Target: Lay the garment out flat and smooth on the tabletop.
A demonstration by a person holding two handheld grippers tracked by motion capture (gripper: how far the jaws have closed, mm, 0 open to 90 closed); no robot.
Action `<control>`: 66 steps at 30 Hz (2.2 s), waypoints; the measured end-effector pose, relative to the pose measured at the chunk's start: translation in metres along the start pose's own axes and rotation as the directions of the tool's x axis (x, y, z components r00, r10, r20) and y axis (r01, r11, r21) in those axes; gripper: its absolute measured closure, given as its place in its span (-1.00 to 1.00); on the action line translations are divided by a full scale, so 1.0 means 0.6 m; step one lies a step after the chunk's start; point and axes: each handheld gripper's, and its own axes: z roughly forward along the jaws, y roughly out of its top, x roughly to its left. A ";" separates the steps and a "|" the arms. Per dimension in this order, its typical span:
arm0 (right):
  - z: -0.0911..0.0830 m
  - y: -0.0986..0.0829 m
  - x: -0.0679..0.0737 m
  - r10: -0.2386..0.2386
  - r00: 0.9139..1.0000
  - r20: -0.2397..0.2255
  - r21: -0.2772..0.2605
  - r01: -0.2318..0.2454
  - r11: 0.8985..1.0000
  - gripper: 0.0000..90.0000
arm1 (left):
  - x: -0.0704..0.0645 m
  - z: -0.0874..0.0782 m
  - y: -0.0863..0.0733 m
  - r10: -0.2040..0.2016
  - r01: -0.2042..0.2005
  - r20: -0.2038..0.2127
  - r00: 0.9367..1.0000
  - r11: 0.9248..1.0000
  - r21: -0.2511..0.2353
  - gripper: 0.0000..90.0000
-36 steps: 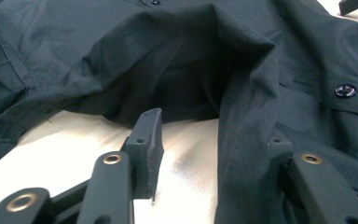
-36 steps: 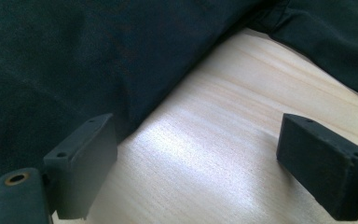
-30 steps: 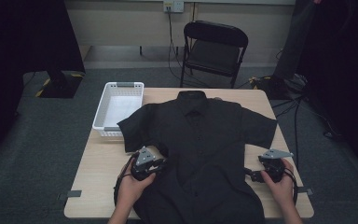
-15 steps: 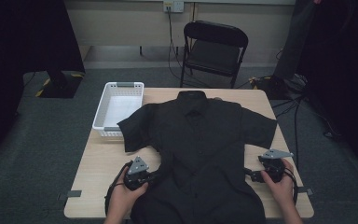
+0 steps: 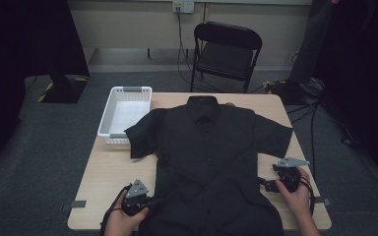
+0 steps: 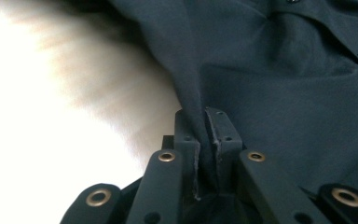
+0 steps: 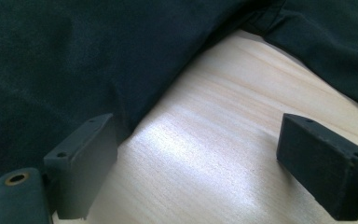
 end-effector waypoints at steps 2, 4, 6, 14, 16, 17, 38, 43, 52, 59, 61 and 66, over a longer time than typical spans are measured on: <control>0.000 0.000 -0.001 0.003 1.000 -0.003 -0.001 -0.003 1.000 -0.74 | 0.000 -0.001 -0.005 -0.009 0.009 0.008 1.000 1.000 -0.002 0.79; -0.001 0.000 -0.001 0.002 1.000 -0.004 -0.001 -0.002 1.000 -0.74 | 0.001 -0.002 -0.005 -0.016 0.016 -0.002 1.000 1.000 -0.023 0.56; -0.002 -0.001 -0.001 0.006 1.000 -0.004 -0.001 -0.006 1.000 -0.73 | 0.006 -0.003 0.002 -0.023 0.019 -0.048 0.999 0.997 -0.076 0.10; -0.050 0.009 -0.004 0.103 0.991 -0.087 -0.118 -0.113 0.987 -0.49 | 0.043 -0.003 0.056 -0.090 0.076 -0.062 0.994 0.978 -0.195 0.24; -0.052 0.011 0.010 0.090 0.989 -0.121 -0.100 -0.102 0.990 -0.36 | 0.042 0.008 0.063 -0.080 0.067 -0.066 0.995 0.982 -0.177 0.36; -0.049 0.010 0.018 0.084 0.988 -0.129 -0.087 -0.096 0.992 -0.27 | 0.042 0.014 0.065 -0.067 0.055 -0.074 0.995 0.986 -0.159 0.49; -0.061 -0.021 0.037 -0.062 0.990 -0.126 0.073 0.071 0.995 1.00 | 0.043 0.011 0.039 -0.055 0.049 -0.091 0.994 0.997 -0.067 0.78; -0.084 -0.044 0.012 -0.022 0.995 -0.100 0.067 0.029 0.997 1.00 | 0.042 0.008 0.031 -0.059 0.055 -0.088 0.994 0.997 -0.052 0.79; -0.062 -0.026 0.025 0.074 0.994 -0.077 -0.036 -0.077 0.996 -0.21 | 0.044 0.009 0.032 -0.028 0.006 -0.201 0.979 0.994 -0.109 -0.23; -0.040 0.005 0.046 -0.029 0.998 -0.050 -0.098 0.024 0.995 -0.56 | 0.037 -0.001 0.054 0.089 -0.157 -0.330 0.940 0.970 -0.185 -0.63; -0.035 0.018 0.066 -0.090 0.992 -0.090 -0.119 0.079 0.990 -0.63 | 0.026 -0.003 0.067 0.107 -0.184 -0.305 0.946 0.954 -0.238 -0.64; -0.012 0.034 0.103 -0.170 0.972 -0.164 -0.111 0.153 0.982 -0.68 | 0.003 0.035 0.071 0.117 -0.153 -0.149 0.982 0.955 -0.254 -0.63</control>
